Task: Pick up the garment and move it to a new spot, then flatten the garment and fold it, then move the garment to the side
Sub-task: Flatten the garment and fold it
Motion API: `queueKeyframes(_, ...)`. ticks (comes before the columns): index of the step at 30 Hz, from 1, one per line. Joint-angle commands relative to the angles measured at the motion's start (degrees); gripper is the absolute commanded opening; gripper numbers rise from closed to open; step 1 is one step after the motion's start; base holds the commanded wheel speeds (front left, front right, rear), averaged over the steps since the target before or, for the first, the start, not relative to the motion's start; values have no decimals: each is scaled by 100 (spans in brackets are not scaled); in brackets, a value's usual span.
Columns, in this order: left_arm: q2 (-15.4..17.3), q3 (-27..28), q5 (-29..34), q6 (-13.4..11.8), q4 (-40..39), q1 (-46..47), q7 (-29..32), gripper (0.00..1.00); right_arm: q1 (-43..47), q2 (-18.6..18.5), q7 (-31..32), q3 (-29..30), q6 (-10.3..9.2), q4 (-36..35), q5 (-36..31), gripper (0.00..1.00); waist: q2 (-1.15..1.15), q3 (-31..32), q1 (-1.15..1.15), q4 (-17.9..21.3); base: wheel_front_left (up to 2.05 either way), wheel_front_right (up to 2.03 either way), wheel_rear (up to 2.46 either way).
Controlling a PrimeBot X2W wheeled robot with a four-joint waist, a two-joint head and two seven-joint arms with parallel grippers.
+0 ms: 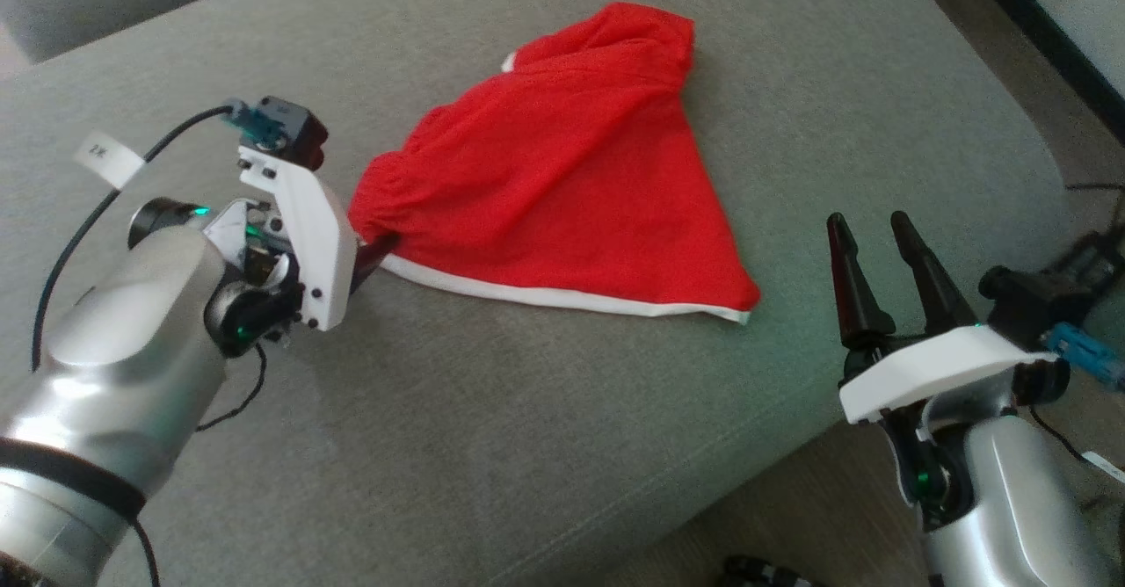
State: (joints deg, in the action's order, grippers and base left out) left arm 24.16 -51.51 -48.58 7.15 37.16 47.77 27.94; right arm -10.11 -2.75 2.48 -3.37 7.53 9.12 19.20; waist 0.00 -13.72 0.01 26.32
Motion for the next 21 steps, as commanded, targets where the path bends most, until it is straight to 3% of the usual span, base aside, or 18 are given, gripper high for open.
queueKeyframes(1,241,137,-58,33,-77,392,-95,100,-203,-18,-69,-123,-4,-147,52,100,0,-105,-1,134,0,0,0)
queueKeyframes(4,293,-178,-151,33,140,562,-246,100,-231,-17,-93,-136,-4,-37,65,100,0,-113,-1,176,0,0,0)
queueKeyframes(5,295,-279,-200,33,212,599,-261,95,-238,-16,-95,-143,-4,-10,67,100,0,-106,-1,179,0,0,0)
queueKeyframes(6,305,-380,-228,33,270,639,-301,38,-241,-16,-101,-142,-4,14,67,100,0,-95,-1,171,0,0,0)
queueKeyframes(7,307,-456,-272,34,327,674,-357,0,-241,-16,-106,-133,-4,38,63,100,0,-74,-1,153,0,0,0)
queueKeyframes(13,231,-806,-799,34,486,754,-425,0,-174,-16,-38,-32,-4,104,-47,100,0,233,-1,-204,0,0,0)
queueKeyframes(21,119,-863,-1378,34,986,650,82,0,3,-110,268,26,-4,-40,-193,100,0,745,-1,-1011,0,0,0)
